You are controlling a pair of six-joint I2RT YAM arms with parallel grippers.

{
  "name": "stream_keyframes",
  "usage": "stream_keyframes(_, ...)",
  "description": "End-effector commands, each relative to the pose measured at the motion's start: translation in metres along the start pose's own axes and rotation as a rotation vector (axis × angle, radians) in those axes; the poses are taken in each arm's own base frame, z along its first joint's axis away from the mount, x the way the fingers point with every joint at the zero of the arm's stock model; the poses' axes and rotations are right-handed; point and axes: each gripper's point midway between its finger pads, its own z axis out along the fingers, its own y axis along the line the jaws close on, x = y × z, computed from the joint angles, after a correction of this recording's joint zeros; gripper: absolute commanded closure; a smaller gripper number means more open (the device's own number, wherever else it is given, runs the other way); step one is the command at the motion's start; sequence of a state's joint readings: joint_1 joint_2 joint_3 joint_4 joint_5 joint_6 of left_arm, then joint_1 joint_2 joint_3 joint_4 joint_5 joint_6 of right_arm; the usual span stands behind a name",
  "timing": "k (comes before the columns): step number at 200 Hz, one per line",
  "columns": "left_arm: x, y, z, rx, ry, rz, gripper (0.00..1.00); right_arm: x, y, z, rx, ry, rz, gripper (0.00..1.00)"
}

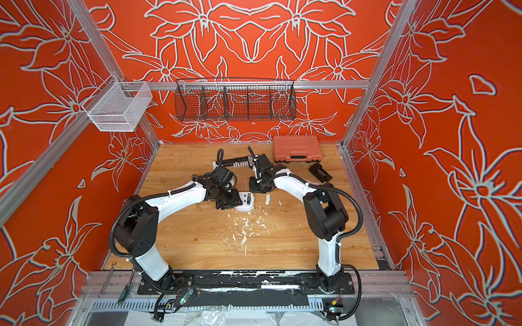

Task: Insert the battery into the alarm
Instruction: Place the battery in the alarm, then adjust the alarm at the center of the board.

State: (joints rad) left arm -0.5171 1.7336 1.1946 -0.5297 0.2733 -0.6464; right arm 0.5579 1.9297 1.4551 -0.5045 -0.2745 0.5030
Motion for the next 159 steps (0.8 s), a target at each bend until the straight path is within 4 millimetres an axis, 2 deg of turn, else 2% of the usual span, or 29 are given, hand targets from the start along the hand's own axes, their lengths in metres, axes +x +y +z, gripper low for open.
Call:
stream_keyframes(1, 0.001, 0.008, 0.007, -0.036, 0.027, 0.015, 0.58, 0.002, -0.002, 0.006, 0.035, 0.02, -0.019, 0.78)
stream_keyframes(30, 0.001, 0.007, 0.009, -0.031, 0.035, 0.02, 0.62, 0.0, 0.0, 0.011, 0.041, 0.021, -0.027, 0.83)
stream_keyframes(71, 0.004, 0.008, 0.01, -0.033, 0.047, 0.013, 0.64, -0.004, 0.002, 0.01, 0.037, 0.004, -0.042, 0.82)
stream_keyframes(111, 0.015, 0.0, 0.004, 0.063, 0.041, -0.038, 0.62, -0.013, 0.003, 0.006, 0.02, -0.008, -0.051, 0.67)
stream_keyframes(159, 0.018, -0.012, 0.008, 0.131, 0.078, -0.02, 0.53, -0.018, 0.016, 0.019, -0.062, 0.05, -0.097, 0.53)
